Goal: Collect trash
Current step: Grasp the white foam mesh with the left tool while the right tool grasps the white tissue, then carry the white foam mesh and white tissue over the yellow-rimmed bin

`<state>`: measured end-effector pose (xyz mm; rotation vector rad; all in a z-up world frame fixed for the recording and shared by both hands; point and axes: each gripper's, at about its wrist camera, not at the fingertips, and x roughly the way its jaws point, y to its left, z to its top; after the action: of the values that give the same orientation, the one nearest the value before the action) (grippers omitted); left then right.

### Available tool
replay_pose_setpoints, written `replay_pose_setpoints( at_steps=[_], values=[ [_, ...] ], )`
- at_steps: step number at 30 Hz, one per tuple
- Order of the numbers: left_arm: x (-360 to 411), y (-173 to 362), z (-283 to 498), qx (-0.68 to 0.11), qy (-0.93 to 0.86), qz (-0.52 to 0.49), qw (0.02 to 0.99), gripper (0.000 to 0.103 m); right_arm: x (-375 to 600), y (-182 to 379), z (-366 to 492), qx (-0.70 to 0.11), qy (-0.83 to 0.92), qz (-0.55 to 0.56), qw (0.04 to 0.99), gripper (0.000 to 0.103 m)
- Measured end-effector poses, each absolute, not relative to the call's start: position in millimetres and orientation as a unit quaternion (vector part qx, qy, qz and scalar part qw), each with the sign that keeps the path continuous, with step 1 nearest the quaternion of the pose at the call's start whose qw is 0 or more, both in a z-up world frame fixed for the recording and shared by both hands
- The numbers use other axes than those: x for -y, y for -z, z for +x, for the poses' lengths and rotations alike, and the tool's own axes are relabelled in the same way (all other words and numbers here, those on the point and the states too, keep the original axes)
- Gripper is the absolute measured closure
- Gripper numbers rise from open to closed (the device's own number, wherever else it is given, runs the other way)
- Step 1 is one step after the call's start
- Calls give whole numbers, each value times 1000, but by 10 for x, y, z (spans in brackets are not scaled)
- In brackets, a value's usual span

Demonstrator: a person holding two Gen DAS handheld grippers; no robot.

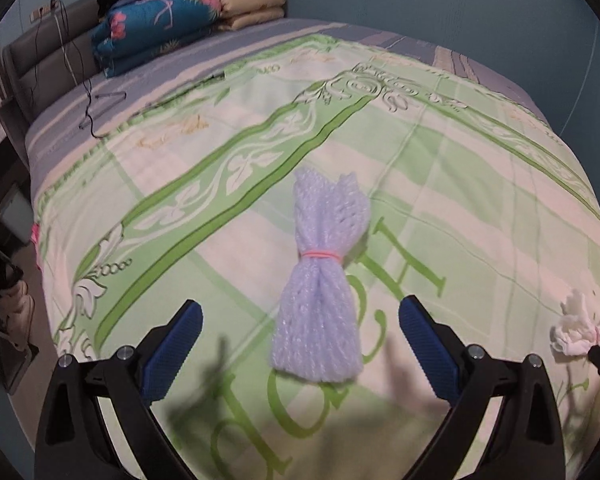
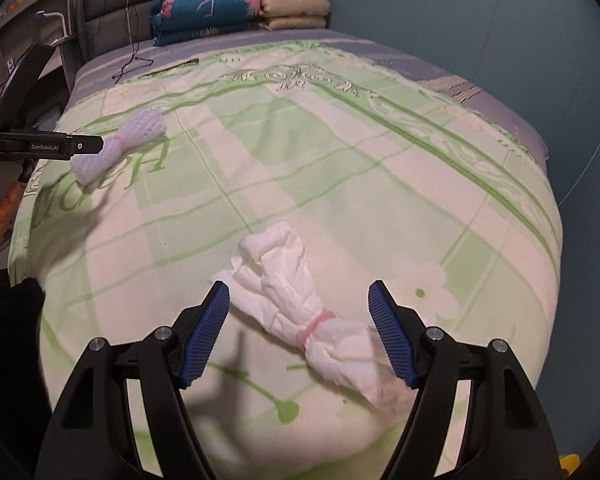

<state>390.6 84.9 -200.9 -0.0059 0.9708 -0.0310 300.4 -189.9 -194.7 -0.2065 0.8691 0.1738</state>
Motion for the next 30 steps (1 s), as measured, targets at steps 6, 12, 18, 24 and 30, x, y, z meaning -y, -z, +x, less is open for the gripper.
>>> replay_pose_setpoints(
  at_steps=[6, 12, 18, 24, 30],
  values=[
    [-801, 2196, 4098, -488, 18, -10, 873, 27, 1908, 2117, 3267, -455, -82, -83, 883, 59],
    [-567, 2264, 4108, -496, 17, 24, 868, 73, 1939, 2176, 3357, -480, -93, -38, 872, 81],
    [-555, 2090, 3986, -482, 24, 22, 876, 76, 1992, 2045, 3242, -472, -91, -25, 877, 91],
    [-314, 1628, 3673, -443, 58, 21, 894, 76, 2249, 1625, 2843, -429, -81, 10, 899, 92],
    [511, 1090, 3107, -387, 171, 36, 905, 76, 2780, 991, 1970, -359, -26, 38, 932, 92]
  ],
)
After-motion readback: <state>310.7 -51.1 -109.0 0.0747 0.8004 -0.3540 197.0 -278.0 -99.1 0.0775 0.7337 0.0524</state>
